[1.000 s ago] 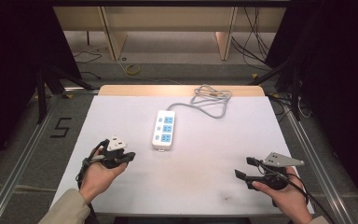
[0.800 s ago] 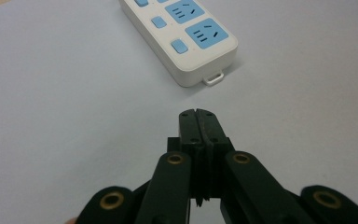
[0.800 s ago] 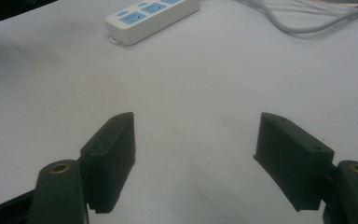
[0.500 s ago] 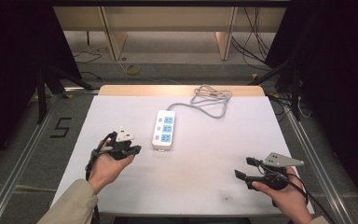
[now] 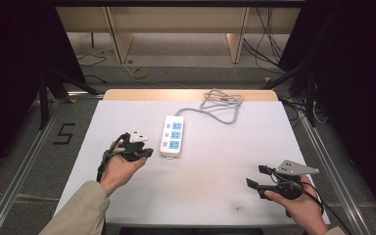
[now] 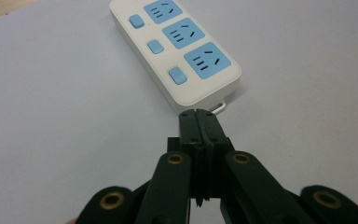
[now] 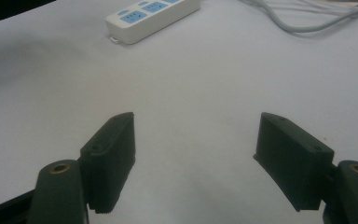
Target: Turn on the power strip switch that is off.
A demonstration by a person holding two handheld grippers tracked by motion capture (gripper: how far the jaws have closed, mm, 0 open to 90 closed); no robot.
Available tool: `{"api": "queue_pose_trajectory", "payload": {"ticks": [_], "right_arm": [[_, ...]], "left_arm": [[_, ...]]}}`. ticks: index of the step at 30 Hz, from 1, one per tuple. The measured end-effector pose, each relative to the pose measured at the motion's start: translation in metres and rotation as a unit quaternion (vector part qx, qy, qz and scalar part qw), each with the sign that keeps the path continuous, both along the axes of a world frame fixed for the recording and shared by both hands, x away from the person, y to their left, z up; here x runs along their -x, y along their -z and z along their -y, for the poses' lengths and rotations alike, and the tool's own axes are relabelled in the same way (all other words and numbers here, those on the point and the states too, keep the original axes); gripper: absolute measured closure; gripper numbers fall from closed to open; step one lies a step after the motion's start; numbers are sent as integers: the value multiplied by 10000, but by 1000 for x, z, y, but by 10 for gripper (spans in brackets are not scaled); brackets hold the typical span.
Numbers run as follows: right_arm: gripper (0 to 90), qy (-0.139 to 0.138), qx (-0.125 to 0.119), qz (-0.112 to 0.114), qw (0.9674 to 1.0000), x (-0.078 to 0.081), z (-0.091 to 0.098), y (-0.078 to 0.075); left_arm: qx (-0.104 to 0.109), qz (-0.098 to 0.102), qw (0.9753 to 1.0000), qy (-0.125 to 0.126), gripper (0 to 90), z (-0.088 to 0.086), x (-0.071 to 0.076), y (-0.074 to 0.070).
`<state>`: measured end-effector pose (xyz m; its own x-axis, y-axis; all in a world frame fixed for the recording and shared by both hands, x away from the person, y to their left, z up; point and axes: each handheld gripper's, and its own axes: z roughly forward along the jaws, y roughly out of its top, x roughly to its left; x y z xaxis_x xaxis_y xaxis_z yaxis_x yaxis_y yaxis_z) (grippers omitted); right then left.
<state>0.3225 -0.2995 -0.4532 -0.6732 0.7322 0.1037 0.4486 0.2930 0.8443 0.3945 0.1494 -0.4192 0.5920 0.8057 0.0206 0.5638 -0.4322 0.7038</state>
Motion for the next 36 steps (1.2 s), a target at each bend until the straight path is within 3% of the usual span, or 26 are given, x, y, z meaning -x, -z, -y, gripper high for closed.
{"api": "queue_pose_trajectory", "payload": {"ticks": [36], "right_arm": [[288, -29, 16, -19, 10000, 0, -1, 1]], "left_arm": [[34, 49, 9999, -88, 899, 19, -27, -5]]}}
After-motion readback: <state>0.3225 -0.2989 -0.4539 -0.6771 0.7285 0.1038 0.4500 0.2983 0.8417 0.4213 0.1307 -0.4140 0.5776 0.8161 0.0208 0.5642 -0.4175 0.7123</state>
